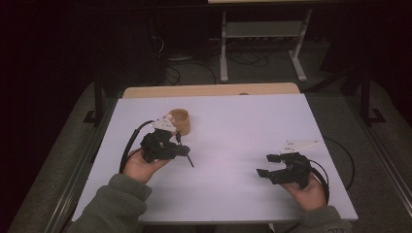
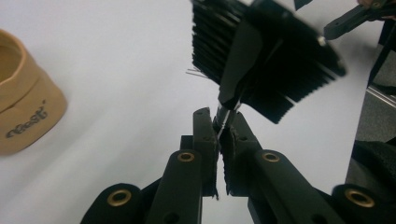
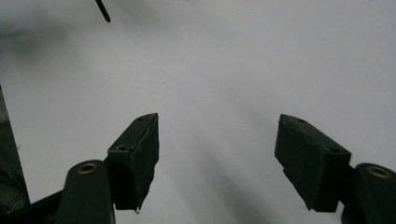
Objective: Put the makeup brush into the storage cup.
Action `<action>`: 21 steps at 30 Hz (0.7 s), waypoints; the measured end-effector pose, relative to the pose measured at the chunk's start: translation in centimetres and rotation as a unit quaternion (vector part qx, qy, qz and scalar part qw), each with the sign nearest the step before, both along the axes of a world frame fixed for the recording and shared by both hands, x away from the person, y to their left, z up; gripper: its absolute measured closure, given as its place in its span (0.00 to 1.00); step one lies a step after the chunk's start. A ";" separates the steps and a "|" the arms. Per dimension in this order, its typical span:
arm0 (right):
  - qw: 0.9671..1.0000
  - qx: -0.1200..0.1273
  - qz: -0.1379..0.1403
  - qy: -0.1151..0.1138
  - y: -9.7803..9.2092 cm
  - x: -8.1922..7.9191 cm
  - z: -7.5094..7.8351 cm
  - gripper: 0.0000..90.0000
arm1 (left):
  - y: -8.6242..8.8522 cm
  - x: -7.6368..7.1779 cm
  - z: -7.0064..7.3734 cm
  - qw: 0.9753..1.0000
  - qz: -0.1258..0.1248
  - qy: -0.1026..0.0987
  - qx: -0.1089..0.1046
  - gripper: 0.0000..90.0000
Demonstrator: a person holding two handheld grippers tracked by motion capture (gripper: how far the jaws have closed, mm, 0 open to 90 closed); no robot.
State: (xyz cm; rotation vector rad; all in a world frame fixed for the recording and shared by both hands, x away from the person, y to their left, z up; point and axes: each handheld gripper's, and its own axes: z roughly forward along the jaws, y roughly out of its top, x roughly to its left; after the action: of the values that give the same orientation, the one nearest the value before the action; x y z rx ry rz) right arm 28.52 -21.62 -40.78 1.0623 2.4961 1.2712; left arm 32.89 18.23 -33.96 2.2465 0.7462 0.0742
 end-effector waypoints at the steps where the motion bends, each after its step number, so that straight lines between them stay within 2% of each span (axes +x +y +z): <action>1: 1.000 -0.002 -0.001 -0.002 -0.1 0.0 -0.1 0.32 | 0.1 0.1 0.1 1.000 -0.001 0.000 0.002 0.95; 11: 1.000 -0.005 -0.009 -0.005 -0.4 0.0 -0.3 0.30 | 1.3 1.4 1.2 1.000 0.015 0.007 0.002 0.95; 12: 1.000 -0.006 -0.010 -0.006 -0.4 0.0 -0.3 0.29 | 1.3 1.5 1.3 1.000 0.021 0.010 -0.003 0.95; 13: 1.000 -0.007 -0.011 -0.007 -0.4 0.0 -0.4 0.29 | 1.5 1.7 1.5 1.000 0.019 0.010 0.003 0.95; 14: 1.000 -0.007 -0.010 -0.005 -0.4 0.0 -0.4 0.29 | 1.6 1.8 1.6 1.000 0.024 0.011 -0.002 0.95; 19: 1.000 -0.007 -0.015 -0.005 -0.6 0.1 -0.6 0.28 | 1.9 2.5 2.5 0.999 0.031 0.010 0.006 0.95; 21: 1.000 -0.007 -0.016 -0.006 -0.7 0.1 -0.6 0.28 | 1.9 2.8 2.8 0.999 0.028 0.007 0.016 0.95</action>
State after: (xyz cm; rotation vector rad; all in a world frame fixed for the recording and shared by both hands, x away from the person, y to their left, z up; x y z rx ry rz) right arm 28.64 -22.30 -41.41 1.0852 2.4653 1.2468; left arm 35.70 20.15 -31.20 2.2578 0.8215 0.0986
